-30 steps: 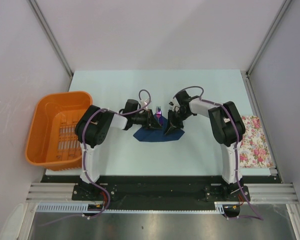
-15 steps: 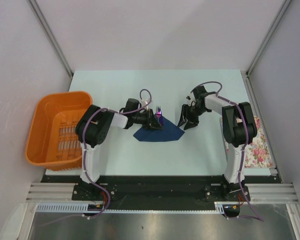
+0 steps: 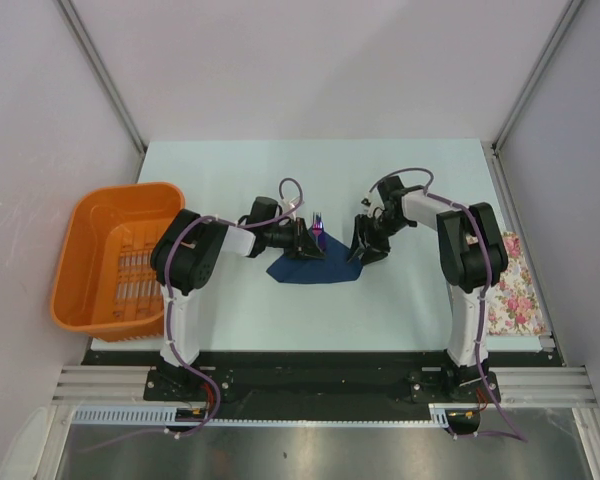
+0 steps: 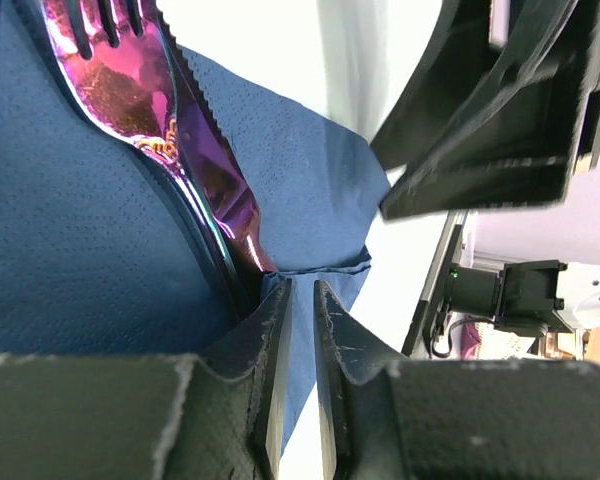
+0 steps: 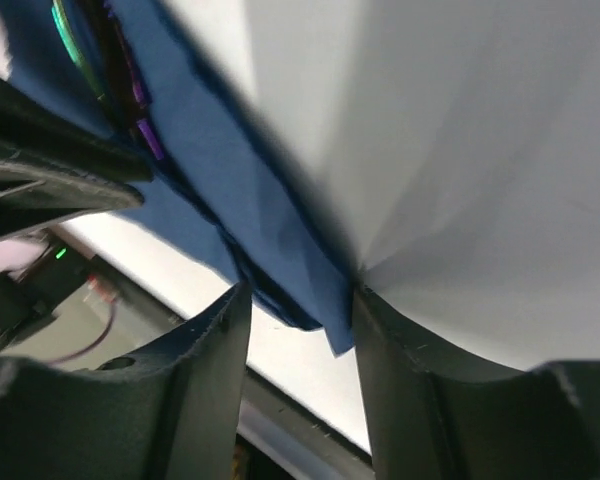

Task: Place the utensils on the paper napkin and roll it up

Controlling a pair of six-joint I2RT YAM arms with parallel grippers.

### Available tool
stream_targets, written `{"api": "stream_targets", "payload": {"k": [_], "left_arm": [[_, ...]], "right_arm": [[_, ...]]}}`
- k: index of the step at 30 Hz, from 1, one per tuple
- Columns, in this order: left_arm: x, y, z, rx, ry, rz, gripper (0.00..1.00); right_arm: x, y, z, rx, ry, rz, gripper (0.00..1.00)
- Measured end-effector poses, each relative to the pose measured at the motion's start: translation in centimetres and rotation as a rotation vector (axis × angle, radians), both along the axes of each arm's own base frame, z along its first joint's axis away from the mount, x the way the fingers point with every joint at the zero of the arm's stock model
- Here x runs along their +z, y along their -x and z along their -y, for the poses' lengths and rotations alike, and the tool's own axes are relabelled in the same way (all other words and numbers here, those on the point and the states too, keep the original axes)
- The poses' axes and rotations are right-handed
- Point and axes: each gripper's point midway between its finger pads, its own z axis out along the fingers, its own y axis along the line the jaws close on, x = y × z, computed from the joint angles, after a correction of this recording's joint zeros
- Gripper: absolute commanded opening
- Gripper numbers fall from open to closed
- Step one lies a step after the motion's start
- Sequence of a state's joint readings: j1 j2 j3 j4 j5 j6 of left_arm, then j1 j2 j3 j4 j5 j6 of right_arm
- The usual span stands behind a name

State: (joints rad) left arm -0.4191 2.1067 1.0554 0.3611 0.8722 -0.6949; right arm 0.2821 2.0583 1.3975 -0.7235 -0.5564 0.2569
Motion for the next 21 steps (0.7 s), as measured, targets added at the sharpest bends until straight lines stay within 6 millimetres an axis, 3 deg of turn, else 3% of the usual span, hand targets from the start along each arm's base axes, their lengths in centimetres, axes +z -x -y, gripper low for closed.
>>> {"api": "stream_targets", "payload": {"k": [4,12,18,21], "left_arm": [[0.0,0.0,-0.1,-0.003,0.0,0.001,0.21],[0.0,0.0,-0.1,-0.003,0.0,0.002,0.21],[0.0,0.0,-0.2,-0.003,0.0,0.001,0.21],[0.0,0.0,-0.2,-0.003,0.0,0.001,0.21]], "right_arm": [[0.1,1.2,-2.0,0.032,-0.119,-0.08,0.42],[1.0,1.3,-3.8,0.021,-0.283,-0.123,0.43],[1.4,0.8,-4.1,0.012,-0.319,-0.115,0.49],[0.7,0.8,-3.4,-0.01,-0.278,-0.118,0.59]]}}
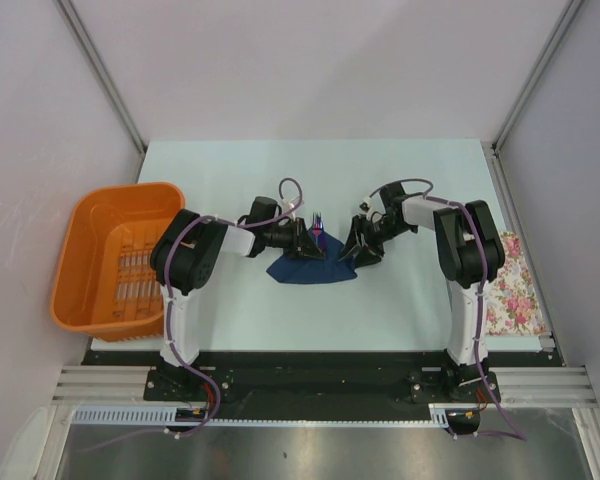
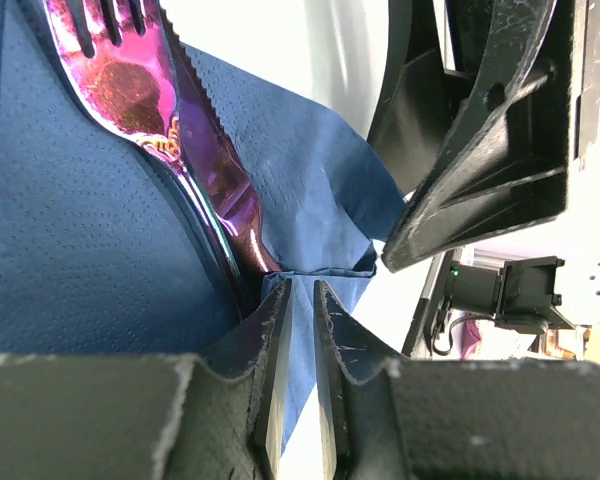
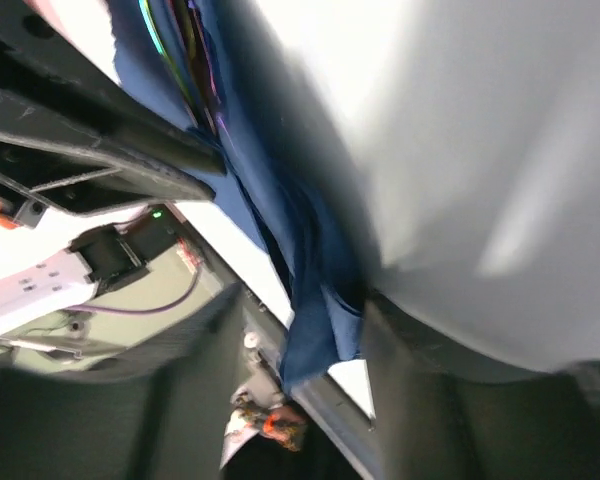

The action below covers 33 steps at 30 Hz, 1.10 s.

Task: Place the utensils on the paper napkin and roll it up

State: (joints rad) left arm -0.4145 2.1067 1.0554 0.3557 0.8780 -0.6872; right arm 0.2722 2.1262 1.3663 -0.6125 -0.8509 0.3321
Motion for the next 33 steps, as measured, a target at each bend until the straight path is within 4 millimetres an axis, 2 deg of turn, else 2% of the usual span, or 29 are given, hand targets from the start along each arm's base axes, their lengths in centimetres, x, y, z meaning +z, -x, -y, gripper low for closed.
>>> {"api": "stream_targets", "payload": {"k": [6,12,15,17,19,24,26,27,30,32,33], "left_arm": [[0.0,0.0,-0.1,-0.001,-0.002,0.003,0.21],[0.0,0.0,-0.1,-0.007,-0.001,0.007,0.21],[0.0,0.0,-0.1,-0.008,-0.001,0.008,0.21],[0.0,0.0,-0.2,-0.008,0.0,0.007,0.21],[0.0,0.0,-0.2,-0.007,-0.001,0.005,0.21],[-0.1,0.0,-0.3,-0.005,-0.002,0.003,0.21],[-0.1,0.0,-0.3,-0.005,-0.002,0.002,0.21],[-0.1,0.0,-0.3,-0.005,-0.002,0.002,0.21],[-0.1,0.0,-0.3,-0.005,-0.002,0.001,0.21],[-0.1,-0.1,-0.4,-0.004,-0.002,0.001,0.21],[-0.1,-0.1,-0.4,-0.004,-0.002,0.001,0.21]], "right_arm": [[0.1,0.1,1.9,-0.036,0.044,0.0,0.57],[0.0,1.2,1.8,-0.026,0.007,-0.037,0.53],[0.2,1.4,1.7,-0.024,-0.02,-0.049,0.46],[0.6,1.5,1.6,-0.025,-0.046,-0.059,0.48],[0.8,1.5,1.7,-0.031,-0.066,-0.067,0.56],[0.1,1.2,2.3,-0.045,-0.017,-0.058,0.56],[0.1,1.2,2.4,-0.045,-0.01,-0.055,0.47],[0.0,1.2,2.4,-0.045,-0.006,-0.052,0.37],[-0.2,1.1,2.4,-0.044,0.007,-0.045,0.18],[-0.3,1.1,2.5,-0.042,0.009,-0.04,0.1],[-0.3,1.1,2.5,-0.044,0.011,-0.042,0.0]]}}
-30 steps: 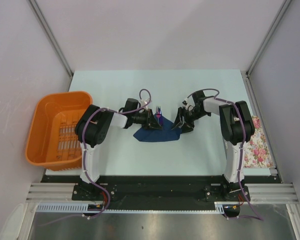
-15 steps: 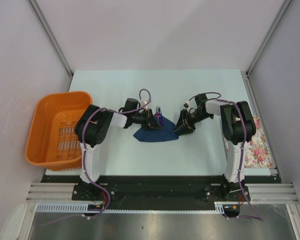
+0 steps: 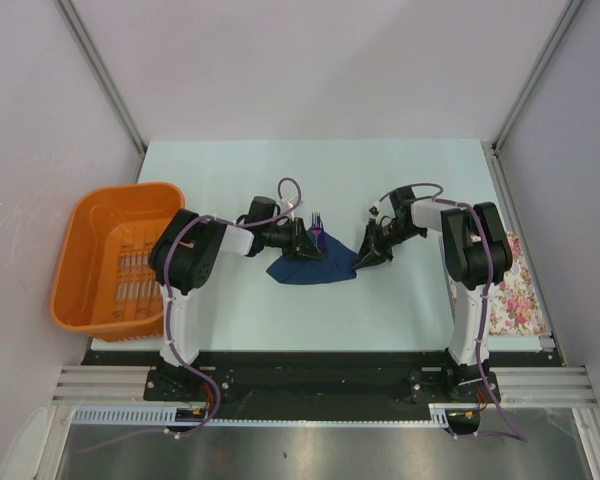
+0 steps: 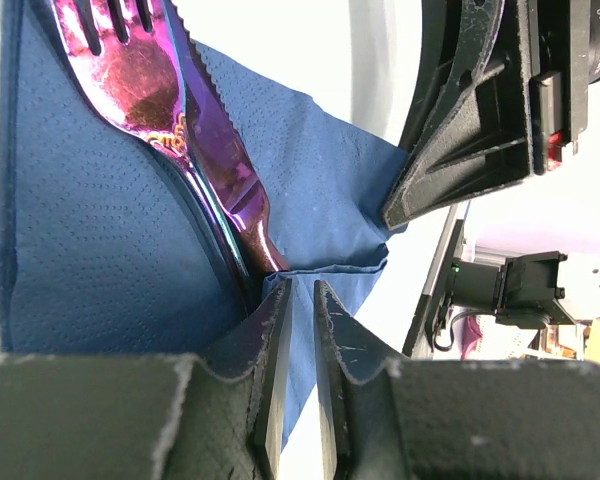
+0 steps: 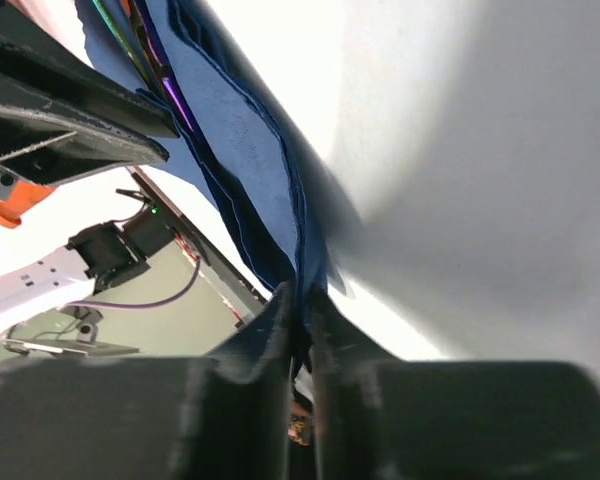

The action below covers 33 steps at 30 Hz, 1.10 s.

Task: Place the utensils on the paper napkin and roll it up

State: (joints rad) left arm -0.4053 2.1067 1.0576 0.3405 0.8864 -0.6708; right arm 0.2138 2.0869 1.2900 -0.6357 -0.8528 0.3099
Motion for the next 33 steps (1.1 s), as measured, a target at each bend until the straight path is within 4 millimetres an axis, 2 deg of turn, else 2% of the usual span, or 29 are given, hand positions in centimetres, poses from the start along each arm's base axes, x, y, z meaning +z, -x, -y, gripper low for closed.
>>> {"api": "stream_targets", "payload": {"k": [6,14,18,26,33], "left_arm": [[0.0,0.0,0.0,0.001,-0.001,-0.003,0.21],[-0.1,0.0,-0.2,-0.005,-0.007,0.005,0.2],[-0.1,0.0,-0.2,-0.006,-0.008,0.007,0.19],[-0.1,0.0,-0.2,-0.007,-0.01,0.008,0.2],[0.1,0.1,-0.4,-0.002,-0.017,-0.003,0.25]], "right_arm": [[0.7,-0.1,-0.7,0.006,-0.035,-0.002,0.0],[3.2,-0.2,-4.6,0.069,-0.135,0.039,0.0],[3.8,-0.1,-5.9,0.083,-0.159,0.041,0.0],[4.4,0.0,-8.0,0.11,-0.177,0.055,0.0],[3.6,0.2,-8.6,0.115,-0.168,0.041,0.0]]}}
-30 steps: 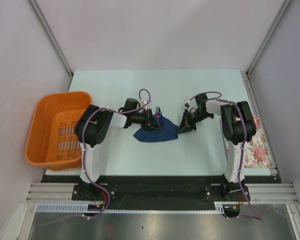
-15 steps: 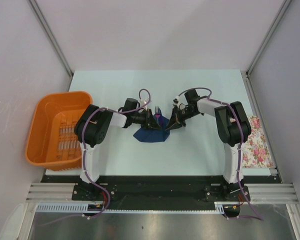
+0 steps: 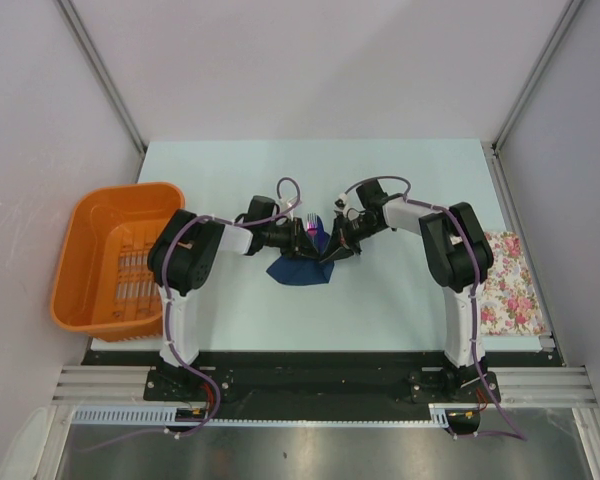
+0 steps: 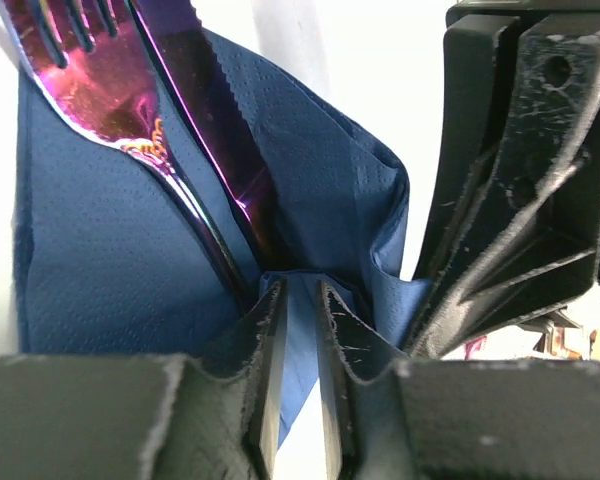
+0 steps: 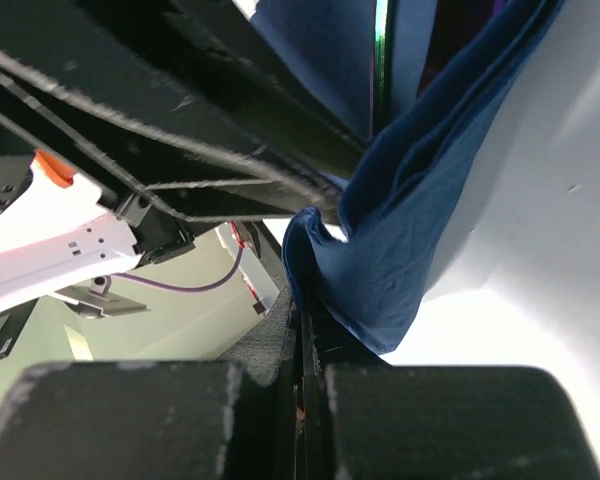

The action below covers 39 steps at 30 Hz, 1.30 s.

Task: Place the utensils on the paper napkin and roll it up

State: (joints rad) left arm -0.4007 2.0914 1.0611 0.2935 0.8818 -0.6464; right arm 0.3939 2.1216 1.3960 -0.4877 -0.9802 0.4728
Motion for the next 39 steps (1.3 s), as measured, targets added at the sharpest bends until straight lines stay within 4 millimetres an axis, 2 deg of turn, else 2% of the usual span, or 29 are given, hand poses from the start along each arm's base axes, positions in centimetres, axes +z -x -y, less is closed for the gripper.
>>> {"api": "stream_targets", "payload": {"k": [3,7,12,23,31,39], "left_arm": [[0.5,-0.1,-0.2,0.009,-0.004,0.004,0.31],[2.4,-1.0,-0.9,0.032,0.008,0.038,0.35],[4.0,-1.8,-2.7,0.067,0.002,0.076,0.36],[1.6,-0.4,-5.7,0.115,-0.064,-0.018,0.35],[2.4,-0.4,-6.7,0.116,-0.084,0.01,0.34],[2.5,-0.1,-7.2,0.113,-0.092,0.022,0.34]], "right_arm": [[-0.1,0.0,-0.2,0.0,0.003,0.001,0.0],[-0.2,-0.2,-0.4,-0.002,0.001,0.004,0.0],[-0.3,-0.3,-0.7,-0.004,0.001,0.003,0.0],[-0.2,-0.5,-2.6,0.008,-0.002,0.024,0.0],[-1.9,0.0,-4.0,0.027,0.026,0.005,0.0],[-2.0,-0.1,-5.1,0.036,0.022,0.021,0.02]]}}
